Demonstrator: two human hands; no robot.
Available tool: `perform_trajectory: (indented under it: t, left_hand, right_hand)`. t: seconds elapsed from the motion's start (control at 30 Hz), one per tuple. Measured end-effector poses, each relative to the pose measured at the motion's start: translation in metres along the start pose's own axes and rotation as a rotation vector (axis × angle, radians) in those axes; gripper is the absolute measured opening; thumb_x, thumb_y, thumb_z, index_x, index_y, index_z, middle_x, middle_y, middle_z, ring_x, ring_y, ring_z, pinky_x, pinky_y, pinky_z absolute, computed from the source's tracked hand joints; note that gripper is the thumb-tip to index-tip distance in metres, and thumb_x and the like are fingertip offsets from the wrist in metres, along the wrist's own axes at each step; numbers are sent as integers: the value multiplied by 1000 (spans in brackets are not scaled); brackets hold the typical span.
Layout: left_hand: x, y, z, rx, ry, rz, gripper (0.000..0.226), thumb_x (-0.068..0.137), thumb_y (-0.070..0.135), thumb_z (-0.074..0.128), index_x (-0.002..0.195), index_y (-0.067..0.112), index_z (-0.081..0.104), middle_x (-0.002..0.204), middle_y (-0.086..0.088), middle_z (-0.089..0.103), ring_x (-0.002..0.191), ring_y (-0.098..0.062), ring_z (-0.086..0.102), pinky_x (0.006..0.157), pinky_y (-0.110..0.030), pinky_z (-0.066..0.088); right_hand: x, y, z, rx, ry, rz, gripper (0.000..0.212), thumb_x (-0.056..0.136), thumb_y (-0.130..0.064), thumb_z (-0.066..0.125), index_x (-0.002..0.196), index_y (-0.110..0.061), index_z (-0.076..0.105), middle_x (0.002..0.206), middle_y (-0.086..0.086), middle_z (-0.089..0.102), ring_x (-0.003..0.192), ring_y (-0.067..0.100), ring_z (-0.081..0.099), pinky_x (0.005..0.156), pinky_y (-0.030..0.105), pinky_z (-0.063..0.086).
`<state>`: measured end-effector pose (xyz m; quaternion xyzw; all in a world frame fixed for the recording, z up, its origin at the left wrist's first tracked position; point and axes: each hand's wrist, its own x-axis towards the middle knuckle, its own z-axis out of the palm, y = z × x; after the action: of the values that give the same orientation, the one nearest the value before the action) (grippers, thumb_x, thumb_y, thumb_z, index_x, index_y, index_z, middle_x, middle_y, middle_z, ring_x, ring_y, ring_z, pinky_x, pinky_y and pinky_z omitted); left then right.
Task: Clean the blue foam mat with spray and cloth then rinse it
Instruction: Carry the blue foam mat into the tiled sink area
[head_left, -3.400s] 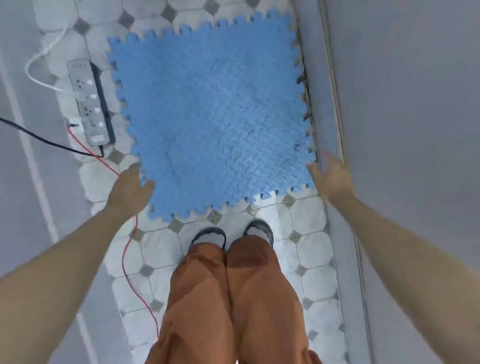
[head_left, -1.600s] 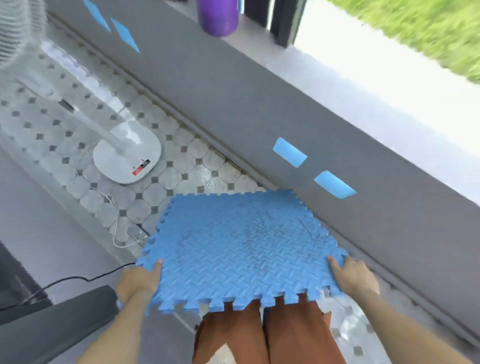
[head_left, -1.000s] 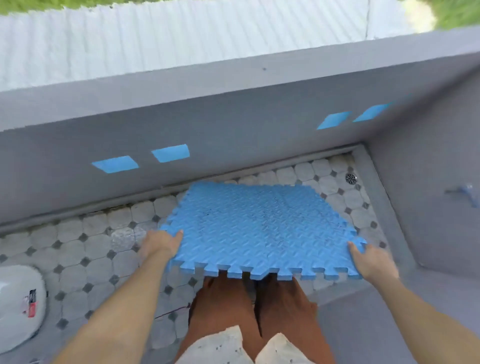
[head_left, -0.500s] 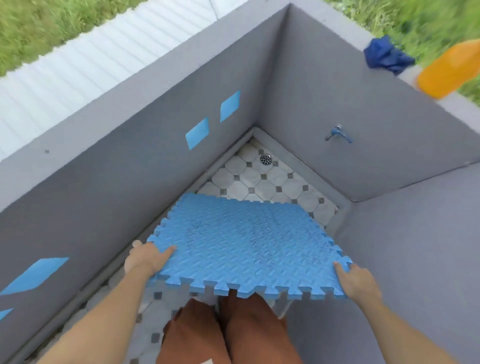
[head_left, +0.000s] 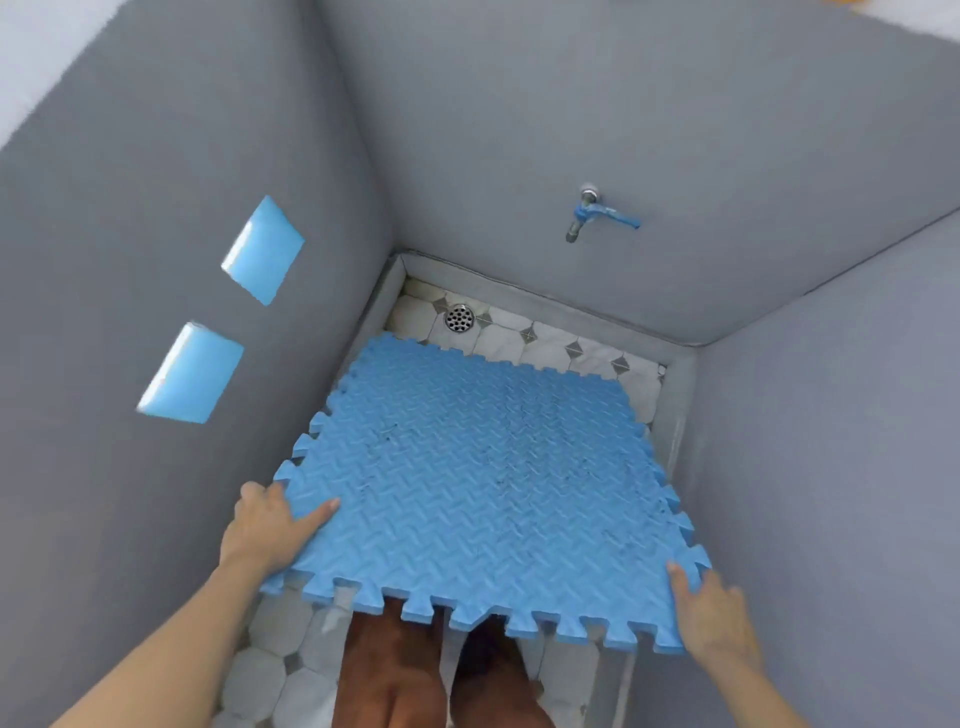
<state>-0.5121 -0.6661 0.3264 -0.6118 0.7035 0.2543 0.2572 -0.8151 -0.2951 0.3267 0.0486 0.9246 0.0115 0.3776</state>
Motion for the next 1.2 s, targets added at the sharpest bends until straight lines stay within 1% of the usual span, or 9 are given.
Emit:
perform_trajectory:
  t: [0.17,0.4,0.47,0.53,0.63,0.8,0.97,1.1,1.2]
  left_hand:
    - [129,32,71,-10,-8,75,93,76,70,57,141,7,38,130,-14,35,124,-35,44,98,-50,43]
    - [264,26,198,-70,-21,89,85,75,66,63,133,7,43,128,-17,39,127,-32,38,108,-45,34]
    - [296,26,225,-40,-2,84,87,76,65,63,134,3,42,131,-19,38,128,-33,37,110,-45,33]
    - [318,27,245,-13,5,44,92,77,64,63,139,1,38,135,-20,34,128,-36,38,109,-45,33]
    - [347,18,277,19,2,27,96,76,66,62,141,2,34,137,-19,31,128,-37,39,108,-48,35]
    - [382,14,317,50,-31,12,94,76,65,63,139,1,34,138,-20,31,126,-38,40,105,-48,37]
    - [400,20,337,75,-70,-38,92,82,61,58,141,-3,27,138,-20,26,125,-43,41,103,-52,39]
    - [395,36,331,80,-111,-55,83,91,55,49,143,-4,23,143,-19,22,126,-41,41,103,-49,38]
    - [368,60,304,113,-107,54,75,95,43,50,147,0,18,150,-21,18,131,-42,37,105,-49,38]
  right_hand:
    - [97,-30,84,105,11,84,69,95,-59,37,134,-3,46,127,25,45,118,44,51,94,49,40]
    - [220,-41,217,197,55,134,68,95,-56,41,139,-3,43,136,30,45,129,43,42,106,51,34]
    - [252,-42,256,248,23,163,78,89,-65,42,133,-1,48,132,29,49,120,45,50,102,54,42]
    - [276,-38,292,289,-22,200,85,82,-72,42,128,-1,51,130,24,48,107,47,58,90,57,51]
    - [297,-39,333,356,-33,254,76,88,-64,47,133,-3,46,134,21,41,115,45,52,90,59,51]
    - [333,-41,370,283,-81,283,70,95,-53,45,139,1,41,141,26,38,125,44,45,102,48,38]
    - [350,-45,382,298,-119,274,69,95,-54,45,138,1,43,140,25,44,123,43,48,99,45,40]
    - [341,-52,366,262,-151,254,73,94,-55,47,137,4,42,139,27,46,125,41,47,100,44,40]
    - [314,-67,329,233,-141,204,73,96,-51,48,139,6,36,142,28,40,129,41,44,102,42,38]
